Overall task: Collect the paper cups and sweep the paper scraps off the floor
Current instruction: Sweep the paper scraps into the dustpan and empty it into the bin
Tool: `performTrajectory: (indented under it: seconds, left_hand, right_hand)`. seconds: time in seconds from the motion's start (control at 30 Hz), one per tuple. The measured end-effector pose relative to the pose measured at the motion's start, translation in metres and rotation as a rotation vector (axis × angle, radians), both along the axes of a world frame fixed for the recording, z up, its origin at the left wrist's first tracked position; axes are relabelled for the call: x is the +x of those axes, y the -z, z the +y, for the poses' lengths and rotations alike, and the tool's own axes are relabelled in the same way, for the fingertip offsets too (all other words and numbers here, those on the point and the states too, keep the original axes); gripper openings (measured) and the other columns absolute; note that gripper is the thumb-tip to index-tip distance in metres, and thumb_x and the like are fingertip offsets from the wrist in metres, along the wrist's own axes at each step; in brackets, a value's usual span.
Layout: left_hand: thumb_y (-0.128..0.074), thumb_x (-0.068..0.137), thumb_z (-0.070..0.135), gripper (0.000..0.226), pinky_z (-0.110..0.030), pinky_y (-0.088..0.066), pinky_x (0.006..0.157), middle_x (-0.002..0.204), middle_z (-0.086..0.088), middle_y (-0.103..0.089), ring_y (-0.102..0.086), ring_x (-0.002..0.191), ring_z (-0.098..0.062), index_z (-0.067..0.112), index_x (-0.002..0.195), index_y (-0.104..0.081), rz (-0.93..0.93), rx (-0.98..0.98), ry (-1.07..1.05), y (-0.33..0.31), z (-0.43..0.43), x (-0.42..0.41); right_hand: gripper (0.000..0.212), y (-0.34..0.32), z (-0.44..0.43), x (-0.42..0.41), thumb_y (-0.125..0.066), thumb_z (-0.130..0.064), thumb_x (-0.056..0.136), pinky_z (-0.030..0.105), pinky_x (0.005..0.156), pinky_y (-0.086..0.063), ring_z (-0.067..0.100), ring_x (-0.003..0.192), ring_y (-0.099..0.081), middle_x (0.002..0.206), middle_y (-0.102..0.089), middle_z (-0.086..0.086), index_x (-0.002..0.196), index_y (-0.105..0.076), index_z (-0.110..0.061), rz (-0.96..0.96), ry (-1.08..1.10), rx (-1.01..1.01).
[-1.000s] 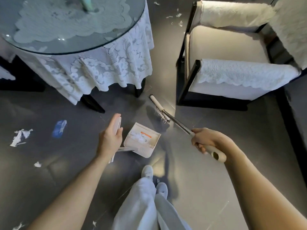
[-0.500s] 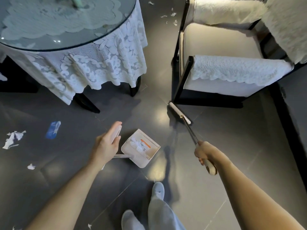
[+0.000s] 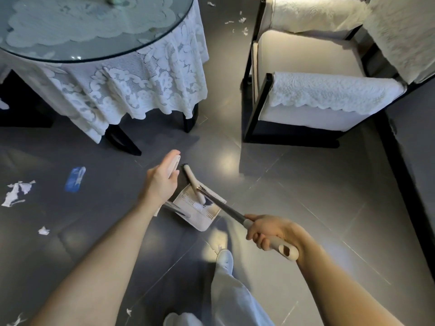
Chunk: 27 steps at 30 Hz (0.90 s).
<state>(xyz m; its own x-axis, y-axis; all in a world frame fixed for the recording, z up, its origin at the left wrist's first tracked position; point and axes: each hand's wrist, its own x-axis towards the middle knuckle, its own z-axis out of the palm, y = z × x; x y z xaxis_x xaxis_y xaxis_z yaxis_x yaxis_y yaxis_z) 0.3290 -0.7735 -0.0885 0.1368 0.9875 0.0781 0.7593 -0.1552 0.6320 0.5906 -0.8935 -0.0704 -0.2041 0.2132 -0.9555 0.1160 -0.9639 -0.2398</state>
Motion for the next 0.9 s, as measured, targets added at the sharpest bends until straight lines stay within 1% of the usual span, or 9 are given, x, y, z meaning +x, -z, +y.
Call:
performTrajectory:
  seconds: [0.1,0.2,0.37,0.5,0.6,0.73,0.8,0.83,0.9]
  left_hand:
    - [-0.063,0.085,0.001,0.051,-0.035,-0.047,0.072,0.107,-0.013,-0.07,-0.062,0.087,-0.042,0.018,0.133,-0.053,-0.017,0.032,-0.075,0.002,-0.033,-0.034]
    - [-0.059,0.087,0.004,0.051,-0.035,-0.048,0.076,0.113,-0.005,-0.068,-0.062,0.089,-0.038,0.025,0.132,-0.049,-0.069,-0.004,-0.124,-0.002,-0.075,-0.077]
    - [-0.06,0.087,0.005,0.048,-0.027,-0.038,0.061,0.089,-0.015,-0.066,-0.055,0.072,-0.041,0.026,0.129,-0.05,-0.079,0.027,-0.237,-0.014,-0.156,-0.157]
    - [-0.058,0.089,0.011,0.048,-0.024,-0.037,0.064,0.093,-0.002,-0.066,-0.053,0.073,-0.03,0.04,0.124,-0.045,-0.112,-0.03,-0.348,-0.019,-0.228,-0.215]
    - [-0.056,0.089,0.011,0.047,-0.022,-0.034,0.063,0.085,0.006,-0.058,-0.044,0.066,-0.017,0.041,0.123,-0.046,-0.141,-0.05,-0.443,-0.023,-0.282,-0.249]
    - [-0.058,0.089,0.007,0.044,-0.021,-0.034,0.056,0.078,0.001,-0.059,-0.04,0.057,-0.019,0.031,0.124,-0.05,-0.106,0.014,-0.579,-0.029,-0.354,-0.29]
    - [-0.054,0.093,0.013,0.041,-0.026,-0.039,0.056,0.096,0.006,-0.068,-0.053,0.056,-0.031,0.037,0.126,-0.048,-0.151,-0.064,-0.661,-0.03,-0.39,-0.309]
    - [-0.052,0.095,0.016,0.041,-0.031,-0.041,0.058,0.112,0.015,-0.066,-0.057,0.058,-0.038,0.039,0.128,-0.046,-0.201,-0.111,-0.702,-0.031,-0.408,-0.316]
    - [-0.05,0.095,0.02,0.039,-0.038,-0.042,0.058,0.122,0.023,-0.059,-0.058,0.06,-0.044,0.041,0.128,-0.045,-0.212,-0.125,-0.788,-0.034,-0.446,-0.325]
  right_hand:
    - [0.052,-0.021,-0.01,-0.014,-0.044,0.009,0.09,0.014,0.032,-0.035,0.005,0.034,-0.039,0.043,-0.048,-0.002,0.122,-0.04,-0.033,0.02,-0.027,0.016]
    - [0.056,-0.042,-0.026,-0.043,-0.041,0.008,0.091,0.013,0.032,-0.033,0.003,0.033,-0.038,0.044,-0.044,-0.004,0.129,-0.035,-0.033,-0.003,-0.089,0.076]
    - [0.065,-0.058,-0.064,-0.116,-0.04,0.009,0.092,0.013,0.031,-0.033,0.005,0.031,-0.037,0.042,-0.043,-0.002,0.143,-0.029,-0.029,-0.054,-0.156,0.166]
    - [0.065,-0.061,-0.093,-0.175,-0.043,0.011,0.09,0.016,0.03,-0.036,0.006,0.032,-0.039,0.045,-0.049,0.0,0.144,-0.032,-0.024,-0.118,-0.232,0.257]
    - [0.054,-0.061,-0.115,-0.212,-0.045,0.005,0.093,0.017,0.032,-0.039,0.007,0.035,-0.044,0.052,-0.056,0.003,0.138,-0.038,-0.023,-0.155,-0.268,0.293]
    - [0.024,-0.058,-0.136,-0.256,-0.047,-0.004,0.095,0.019,0.037,-0.042,0.008,0.04,-0.046,0.069,-0.056,0.008,0.116,-0.05,-0.014,-0.202,-0.423,0.331]
    - [0.02,-0.05,-0.141,-0.274,-0.05,-0.005,0.093,0.022,0.044,-0.046,0.01,0.043,-0.048,0.068,-0.057,0.009,0.111,-0.052,-0.011,-0.247,-0.558,0.359]
    - [0.021,-0.044,-0.144,-0.283,-0.051,-0.004,0.091,0.024,0.049,-0.048,0.012,0.046,-0.05,0.068,-0.057,0.01,0.111,-0.053,-0.008,-0.27,-0.633,0.384]
    - [0.021,-0.032,-0.15,-0.299,-0.053,-0.004,0.089,0.03,0.063,-0.053,0.017,0.055,-0.054,0.075,-0.061,0.013,0.11,-0.054,-0.004,-0.312,-0.77,0.436]
